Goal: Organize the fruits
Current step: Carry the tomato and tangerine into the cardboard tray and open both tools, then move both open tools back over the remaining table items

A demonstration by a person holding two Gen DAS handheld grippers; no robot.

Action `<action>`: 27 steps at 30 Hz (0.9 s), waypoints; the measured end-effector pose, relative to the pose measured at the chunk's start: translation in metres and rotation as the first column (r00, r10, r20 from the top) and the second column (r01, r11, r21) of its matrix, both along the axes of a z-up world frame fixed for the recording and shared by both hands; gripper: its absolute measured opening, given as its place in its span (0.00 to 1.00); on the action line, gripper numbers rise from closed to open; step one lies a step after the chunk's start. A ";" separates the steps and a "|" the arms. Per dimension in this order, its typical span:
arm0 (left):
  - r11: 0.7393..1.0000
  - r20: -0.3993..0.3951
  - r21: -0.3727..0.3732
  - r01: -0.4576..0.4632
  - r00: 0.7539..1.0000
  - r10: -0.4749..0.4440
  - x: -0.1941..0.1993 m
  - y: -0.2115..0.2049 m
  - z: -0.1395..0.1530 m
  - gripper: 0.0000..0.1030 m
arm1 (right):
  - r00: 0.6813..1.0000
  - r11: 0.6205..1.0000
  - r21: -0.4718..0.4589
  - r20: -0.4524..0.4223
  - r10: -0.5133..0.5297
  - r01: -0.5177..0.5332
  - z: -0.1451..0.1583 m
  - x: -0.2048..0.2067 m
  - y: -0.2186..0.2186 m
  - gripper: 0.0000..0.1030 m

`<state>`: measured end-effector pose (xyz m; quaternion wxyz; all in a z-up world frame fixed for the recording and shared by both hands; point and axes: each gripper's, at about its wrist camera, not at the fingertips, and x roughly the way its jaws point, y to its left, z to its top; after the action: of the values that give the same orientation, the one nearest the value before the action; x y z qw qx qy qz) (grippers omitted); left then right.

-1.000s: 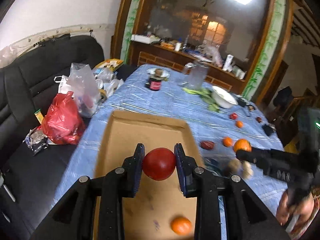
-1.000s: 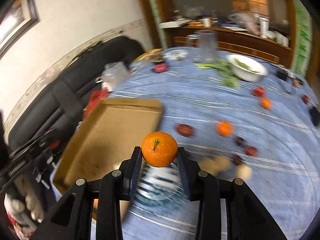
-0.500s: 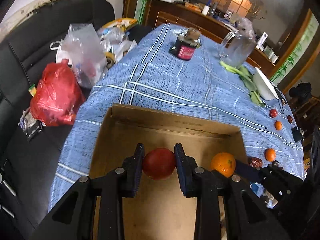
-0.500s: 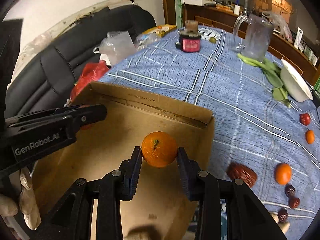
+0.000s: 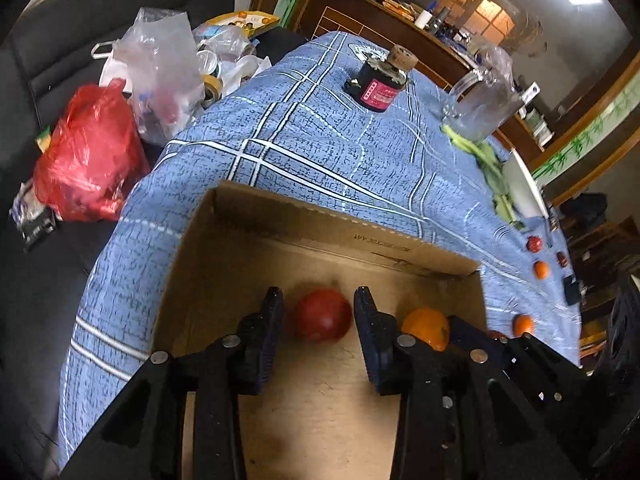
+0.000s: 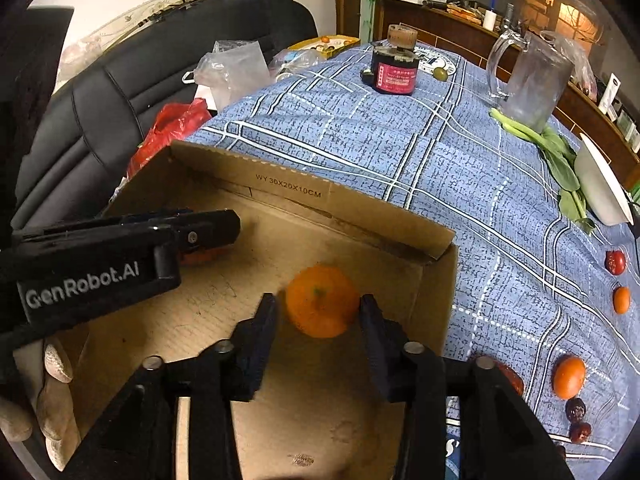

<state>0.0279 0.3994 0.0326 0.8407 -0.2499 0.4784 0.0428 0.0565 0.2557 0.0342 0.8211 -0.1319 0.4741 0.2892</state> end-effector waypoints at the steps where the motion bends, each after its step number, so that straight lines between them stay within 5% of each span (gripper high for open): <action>1: 1.000 0.005 -0.006 -0.005 1.000 0.005 -0.003 0.001 0.002 0.36 | 1.000 1.000 0.018 0.006 -0.003 0.003 0.004 -0.002 -0.003 0.54; 5: 0.999 0.051 -0.021 -0.044 0.998 0.045 -0.028 0.000 0.021 0.55 | 0.999 0.993 0.111 0.038 -0.031 0.027 0.031 -0.014 -0.025 0.54; 10: 0.996 0.116 -0.083 -0.039 0.992 0.049 -0.072 -0.012 0.044 0.59 | 0.994 0.977 0.208 0.084 -0.067 0.048 0.058 -0.050 -0.070 0.61; 14: 0.994 0.212 -0.111 0.006 0.977 0.018 -0.121 -0.045 0.064 0.72 | 0.983 0.967 0.246 0.149 -0.112 0.073 0.067 -0.089 -0.126 0.66; 19: 0.994 0.267 -0.082 0.068 0.963 -0.044 -0.157 -0.095 0.069 0.73 | 0.952 0.954 0.228 0.192 -0.240 0.195 0.056 -0.122 -0.207 0.72; 27: 0.987 0.240 -0.043 0.153 0.961 -0.139 -0.161 -0.160 0.064 0.73 | 0.903 0.905 0.239 0.168 -0.395 0.351 0.047 -0.149 -0.315 0.72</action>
<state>-0.1334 0.2398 0.0966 0.8846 -0.2429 0.3930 -0.0641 -0.0930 -0.0588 0.0808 0.9163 0.0161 0.3681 0.1569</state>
